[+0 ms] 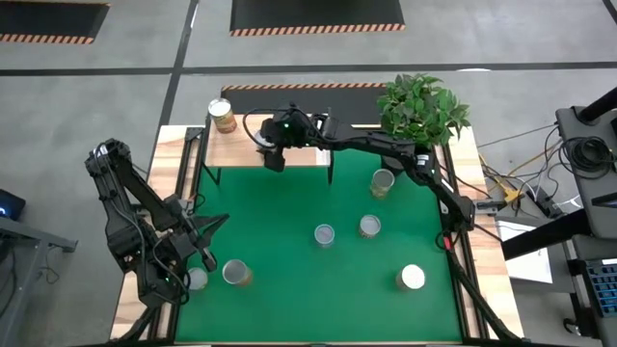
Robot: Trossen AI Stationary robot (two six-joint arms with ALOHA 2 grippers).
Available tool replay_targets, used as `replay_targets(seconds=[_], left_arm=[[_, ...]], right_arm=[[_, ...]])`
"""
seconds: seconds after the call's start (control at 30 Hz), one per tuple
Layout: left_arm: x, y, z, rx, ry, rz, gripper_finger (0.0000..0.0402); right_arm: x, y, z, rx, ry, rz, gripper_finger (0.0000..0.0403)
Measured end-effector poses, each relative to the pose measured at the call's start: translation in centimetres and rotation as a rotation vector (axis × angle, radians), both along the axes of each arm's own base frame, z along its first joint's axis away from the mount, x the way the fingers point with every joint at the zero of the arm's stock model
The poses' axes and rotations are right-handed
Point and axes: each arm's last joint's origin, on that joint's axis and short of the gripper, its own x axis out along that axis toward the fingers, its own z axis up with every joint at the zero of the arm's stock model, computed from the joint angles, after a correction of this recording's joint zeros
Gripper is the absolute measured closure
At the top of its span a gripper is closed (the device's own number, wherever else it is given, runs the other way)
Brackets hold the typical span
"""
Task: Pick and place cans onto a shelf
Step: Put the center orange can on the shelf aligned with the other orange can
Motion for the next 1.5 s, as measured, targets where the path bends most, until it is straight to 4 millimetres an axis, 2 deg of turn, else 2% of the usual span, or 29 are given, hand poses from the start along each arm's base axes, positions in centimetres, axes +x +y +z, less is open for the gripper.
replay_targets(seconds=[0.27,0.43,0.6,0.77,0.9,1.1,1.3,1.5], left_arm=[[0.0,0.0,0.0,0.000,0.000,0.000,0.0402],[0.0,0.0,0.0,-0.020,-0.010,0.001,0.0402],[0.7,0.2,-0.2,-0.113,0.050,-0.023,0.0402],[3.1,1.6,0.0,-0.209,0.076,0.047,0.0402],[5.6,4.1,-0.1,-0.274,0.162,0.113,0.0402],[8.1,8.6,0.3,-0.313,0.288,0.142,0.0402],[9.6,12.4,2.5,-0.327,0.348,-0.032,0.0402],[10.8,17.3,5.1,-0.293,0.380,0.099,0.0402]], right_arm=[[-1.4,0.8,3.8,-0.061,-0.053,0.028,0.0040],[-3.5,3.2,6.0,-0.083,0.024,0.092,0.0050],[-6.3,6.5,7.7,-0.078,0.155,0.170,0.0122],[-8.3,9.6,8.9,-0.060,0.202,0.233,0.0225],[-9.0,11.0,8.2,-0.060,0.229,0.265,0.0296],[-10.5,11.7,5.2,-0.048,0.300,0.279,0.0381],[-13.2,11.9,2.8,-0.067,0.218,0.223,0.0390],[-16.4,13.8,1.8,-0.082,0.063,0.262,0.0390]])
